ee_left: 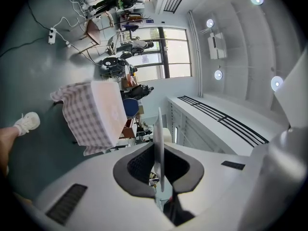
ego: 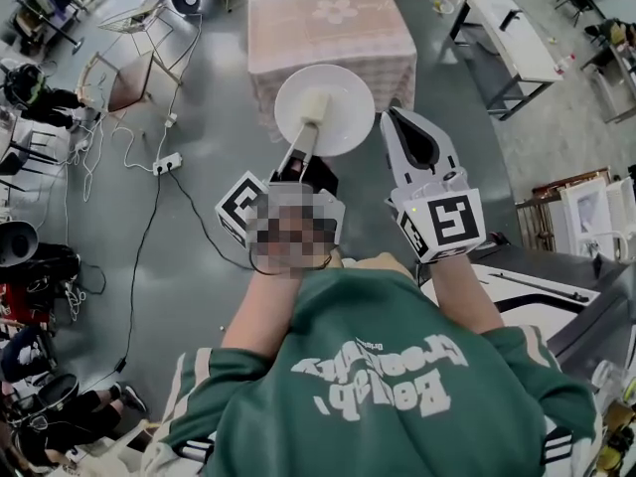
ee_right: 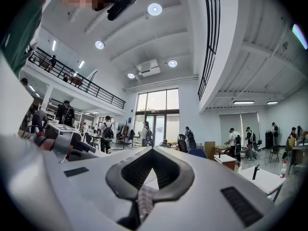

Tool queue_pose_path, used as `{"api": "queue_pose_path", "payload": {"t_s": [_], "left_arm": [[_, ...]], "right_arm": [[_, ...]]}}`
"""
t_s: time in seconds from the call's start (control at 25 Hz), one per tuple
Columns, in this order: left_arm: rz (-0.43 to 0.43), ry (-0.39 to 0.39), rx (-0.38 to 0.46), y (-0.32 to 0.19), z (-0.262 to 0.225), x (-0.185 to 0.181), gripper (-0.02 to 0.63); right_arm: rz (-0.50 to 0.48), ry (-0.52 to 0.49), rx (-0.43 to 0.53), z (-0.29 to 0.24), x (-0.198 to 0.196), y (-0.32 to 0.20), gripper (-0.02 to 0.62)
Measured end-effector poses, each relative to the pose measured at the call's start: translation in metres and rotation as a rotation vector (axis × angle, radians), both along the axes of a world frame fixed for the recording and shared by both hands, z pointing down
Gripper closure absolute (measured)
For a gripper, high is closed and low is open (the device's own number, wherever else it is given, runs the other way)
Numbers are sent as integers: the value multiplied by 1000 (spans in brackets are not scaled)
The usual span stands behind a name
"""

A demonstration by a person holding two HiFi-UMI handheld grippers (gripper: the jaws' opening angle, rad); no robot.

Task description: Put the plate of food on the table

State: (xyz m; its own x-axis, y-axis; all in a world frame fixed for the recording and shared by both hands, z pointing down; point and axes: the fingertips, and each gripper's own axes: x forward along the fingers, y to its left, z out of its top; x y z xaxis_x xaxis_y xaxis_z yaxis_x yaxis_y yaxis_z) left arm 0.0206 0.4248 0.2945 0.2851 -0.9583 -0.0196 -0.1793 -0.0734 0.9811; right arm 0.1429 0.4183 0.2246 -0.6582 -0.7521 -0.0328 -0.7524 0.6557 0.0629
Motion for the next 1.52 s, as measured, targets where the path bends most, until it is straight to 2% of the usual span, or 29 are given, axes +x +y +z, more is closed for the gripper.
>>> {"api": "queue_pose_path", "payload": {"t_s": [0.48,0.64,0.92,1.52], "left_arm": [[-18,6,-15,-65,11,-35,578],[-6,35,-10,-101,7,-55,578],[43,5,26,-176,-2,-70,578],[127,-10,-11,-318,-3,-123,578]], "right_arm": [[-1,29,-59,22,-26,-64,580],[-3,46,-70,22,-46,-93,580],[38,38,-75,19,-57,-154,580],[107,17,-78,10,-116,-295,580]]}}
